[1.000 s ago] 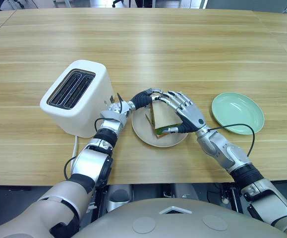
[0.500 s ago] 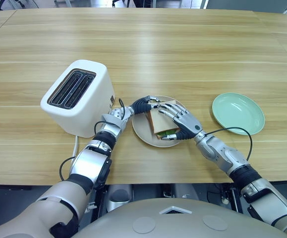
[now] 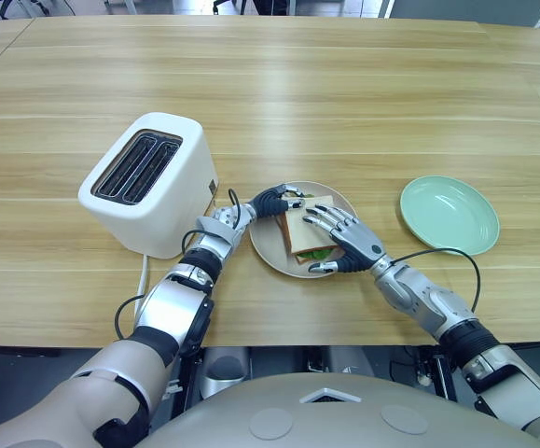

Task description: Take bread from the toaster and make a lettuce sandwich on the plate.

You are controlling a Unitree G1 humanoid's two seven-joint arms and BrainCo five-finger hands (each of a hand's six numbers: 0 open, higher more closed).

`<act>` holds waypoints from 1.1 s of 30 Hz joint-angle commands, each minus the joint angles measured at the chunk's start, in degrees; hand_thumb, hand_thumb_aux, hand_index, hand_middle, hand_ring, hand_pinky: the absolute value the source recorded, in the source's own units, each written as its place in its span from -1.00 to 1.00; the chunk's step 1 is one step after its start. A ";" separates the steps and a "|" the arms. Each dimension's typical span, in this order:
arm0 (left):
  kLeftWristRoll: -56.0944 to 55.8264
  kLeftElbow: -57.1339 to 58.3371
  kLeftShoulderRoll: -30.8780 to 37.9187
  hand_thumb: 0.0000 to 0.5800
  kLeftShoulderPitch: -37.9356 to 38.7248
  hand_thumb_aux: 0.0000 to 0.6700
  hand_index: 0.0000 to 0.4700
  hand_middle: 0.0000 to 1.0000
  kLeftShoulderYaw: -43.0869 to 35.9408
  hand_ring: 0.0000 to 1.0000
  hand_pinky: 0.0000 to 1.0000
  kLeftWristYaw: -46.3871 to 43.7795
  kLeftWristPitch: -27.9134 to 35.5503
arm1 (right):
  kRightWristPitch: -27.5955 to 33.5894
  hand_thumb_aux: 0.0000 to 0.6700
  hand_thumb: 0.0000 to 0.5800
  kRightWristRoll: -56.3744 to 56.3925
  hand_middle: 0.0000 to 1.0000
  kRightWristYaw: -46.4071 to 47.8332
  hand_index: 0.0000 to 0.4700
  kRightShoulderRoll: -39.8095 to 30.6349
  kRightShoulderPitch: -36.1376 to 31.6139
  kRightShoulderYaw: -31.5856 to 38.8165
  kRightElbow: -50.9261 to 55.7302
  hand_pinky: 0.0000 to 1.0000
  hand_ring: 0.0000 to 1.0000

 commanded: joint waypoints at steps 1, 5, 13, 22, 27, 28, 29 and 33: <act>0.69 0.89 -0.18 1.00 -0.52 1.00 0.96 1.00 0.00 1.00 1.00 1.38 -0.56 | 0.28 -1.00 -1.00 -0.55 -1.00 2.69 -1.00 -0.43 0.62 1.52 3.59 -1.00 -1.00; 1.80 -0.11 0.17 0.76 -1.06 0.31 0.28 1.00 -0.17 1.00 1.00 4.29 -2.39 | 0.27 -1.00 -1.00 -0.48 -1.00 2.71 -1.00 -0.01 -0.01 2.00 5.35 -1.00 -1.00; 2.01 -5.06 1.42 -1.00 -0.86 -1.00 -1.00 -1.00 0.33 -1.00 -1.00 6.55 -10.59 | -0.32 -1.00 -1.00 0.12 -1.00 3.30 -1.00 0.24 -0.95 2.56 9.19 -1.00 -1.00; 1.58 -9.54 3.09 -1.00 -0.93 -1.00 -1.00 -1.00 1.60 -1.00 -1.00 10.62 -16.50 | -0.77 -1.00 -1.00 0.82 -1.00 4.11 -1.00 0.19 -1.67 3.11 12.31 -1.00 -1.00; 1.94 -13.10 4.04 -1.00 -0.95 -1.00 -1.00 -1.00 2.43 -1.00 -1.00 14.61 -19.70 | -0.94 -1.00 -1.00 0.46 -1.00 4.02 -1.00 0.37 -2.94 3.90 15.98 -1.00 -1.00; 1.72 -13.76 4.03 -1.00 -0.87 -1.00 -1.00 -1.00 2.73 -1.00 -1.00 14.96 -20.05 | -0.97 -1.00 -1.00 0.28 -1.00 3.95 -1.00 0.46 -3.30 4.15 16.83 -1.00 -1.00; 1.69 -14.30 4.10 -1.00 -0.79 -1.00 -1.00 -1.00 2.94 -1.00 -1.00 15.29 -20.24 | -1.13 -1.00 -1.00 0.30 -1.00 3.93 -1.00 0.54 -3.53 4.30 17.29 -1.00 -1.00; 1.85 -16.00 5.04 -1.00 -0.54 -1.00 -1.00 -1.00 3.53 -1.00 -1.00 17.09 -20.82 | -1.61 -1.00 -1.00 0.54 -1.00 3.68 -1.00 0.68 -4.04 4.85 17.71 -1.00 -1.00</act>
